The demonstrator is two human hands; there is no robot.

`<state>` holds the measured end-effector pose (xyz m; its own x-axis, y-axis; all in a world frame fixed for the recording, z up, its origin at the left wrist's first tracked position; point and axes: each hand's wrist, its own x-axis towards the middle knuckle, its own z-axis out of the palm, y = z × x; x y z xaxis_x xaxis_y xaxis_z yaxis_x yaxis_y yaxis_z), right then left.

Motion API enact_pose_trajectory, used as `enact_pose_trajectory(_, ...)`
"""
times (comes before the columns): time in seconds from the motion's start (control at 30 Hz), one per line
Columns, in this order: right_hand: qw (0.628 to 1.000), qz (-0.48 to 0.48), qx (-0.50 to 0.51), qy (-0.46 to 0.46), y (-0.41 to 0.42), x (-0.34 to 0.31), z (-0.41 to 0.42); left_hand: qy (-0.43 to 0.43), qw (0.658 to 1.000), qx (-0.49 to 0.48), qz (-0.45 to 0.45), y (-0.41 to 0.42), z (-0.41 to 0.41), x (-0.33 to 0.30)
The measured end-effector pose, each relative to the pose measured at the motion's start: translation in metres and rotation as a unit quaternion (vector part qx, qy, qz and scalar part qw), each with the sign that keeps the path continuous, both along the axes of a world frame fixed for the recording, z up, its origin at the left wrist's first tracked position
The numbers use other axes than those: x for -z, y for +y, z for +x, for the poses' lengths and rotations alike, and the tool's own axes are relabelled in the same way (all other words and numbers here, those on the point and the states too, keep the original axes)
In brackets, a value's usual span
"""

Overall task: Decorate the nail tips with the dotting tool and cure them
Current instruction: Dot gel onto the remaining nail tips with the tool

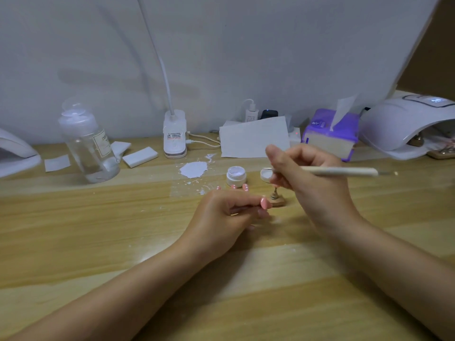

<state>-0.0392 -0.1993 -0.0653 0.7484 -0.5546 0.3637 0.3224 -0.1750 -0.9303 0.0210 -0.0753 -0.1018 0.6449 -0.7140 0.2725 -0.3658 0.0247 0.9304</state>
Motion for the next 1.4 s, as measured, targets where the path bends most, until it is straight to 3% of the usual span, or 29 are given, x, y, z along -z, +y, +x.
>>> enact_pose_trajectory(0.2, 0.998, 0.05, -0.013, -0.031, 0.007, 0.018, -0.006, -0.031, 0.999, 0.0, 0.007, 0.0, 0.001, 0.0)
enact_pose_trajectory(0.87, 0.999, -0.04, 0.033, -0.01, 0.002, 0.027, 0.0, -0.055, 0.998, 0.004, 0.02, 0.0, 0.003, 0.005)
enact_pose_trajectory(1.4, 1.0, -0.01, -0.002, -0.008, 0.006, 0.024, -0.002, -0.049, 0.998, -0.003, 0.027, 0.0, 0.001, 0.002)
